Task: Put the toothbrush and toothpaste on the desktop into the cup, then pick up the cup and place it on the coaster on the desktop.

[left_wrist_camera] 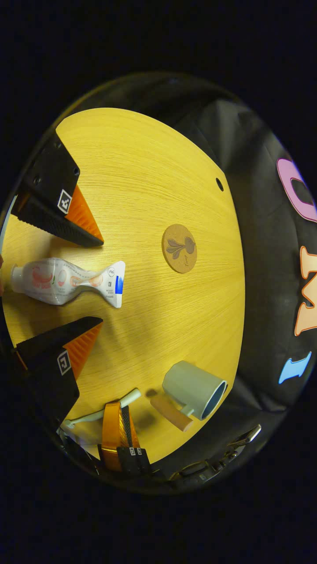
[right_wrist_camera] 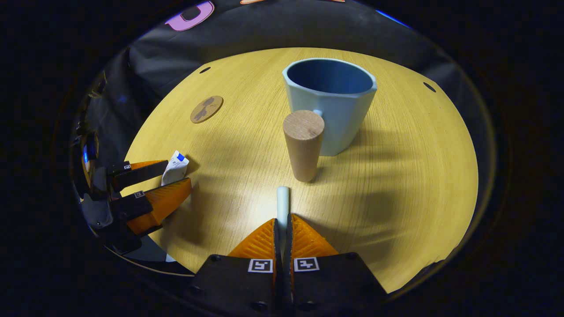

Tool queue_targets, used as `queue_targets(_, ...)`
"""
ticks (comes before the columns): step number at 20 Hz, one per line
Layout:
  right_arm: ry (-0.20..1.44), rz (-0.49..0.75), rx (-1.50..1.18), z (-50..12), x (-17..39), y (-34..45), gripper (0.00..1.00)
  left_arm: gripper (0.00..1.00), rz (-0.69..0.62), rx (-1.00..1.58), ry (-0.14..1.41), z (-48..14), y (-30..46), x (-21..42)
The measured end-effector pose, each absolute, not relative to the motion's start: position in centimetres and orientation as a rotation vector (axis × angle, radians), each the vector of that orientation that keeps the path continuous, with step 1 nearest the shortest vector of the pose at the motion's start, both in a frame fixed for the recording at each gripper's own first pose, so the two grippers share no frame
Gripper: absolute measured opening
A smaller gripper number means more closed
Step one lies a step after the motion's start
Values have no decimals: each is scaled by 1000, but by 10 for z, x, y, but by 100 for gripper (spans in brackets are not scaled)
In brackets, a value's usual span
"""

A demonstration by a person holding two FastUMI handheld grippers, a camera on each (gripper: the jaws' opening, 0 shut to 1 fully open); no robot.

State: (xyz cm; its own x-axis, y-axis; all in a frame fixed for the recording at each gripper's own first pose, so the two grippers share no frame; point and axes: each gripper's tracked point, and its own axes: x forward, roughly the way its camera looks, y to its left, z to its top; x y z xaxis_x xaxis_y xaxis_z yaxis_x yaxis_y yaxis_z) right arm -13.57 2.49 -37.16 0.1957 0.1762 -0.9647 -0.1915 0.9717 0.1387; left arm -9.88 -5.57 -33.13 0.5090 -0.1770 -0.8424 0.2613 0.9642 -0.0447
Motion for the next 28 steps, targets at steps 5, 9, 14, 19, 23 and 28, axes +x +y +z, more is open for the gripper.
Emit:
queue_targets(5, 1347, 267, -9, -372, -135, 27, 4, 78, -234, 75, 1015, -331, -63, -95)
queue_targets(9, 1339, 264, -14, -366, -136, 27, 3, 31, -225, 47, 1013, -328, -66, -96)
queue_targets(14, 1302, 279, -39, -363, -135, 29, 3, 7, -218, 18, 998, -329, -69, -93)
queue_targets(19, 1242, 322, -14, -360, -128, 42, 3, 0, -257, -26, 983, -321, -74, -97)
queue_targets(23, 1174, 342, 13, -346, -124, 43, 3, 0, -284, -26, 908, -303, -77, -92)
queue_targets(28, 1065, 364, 71, -310, -108, 56, 3, 0, -283, -33, 845, -276, -79, -85)
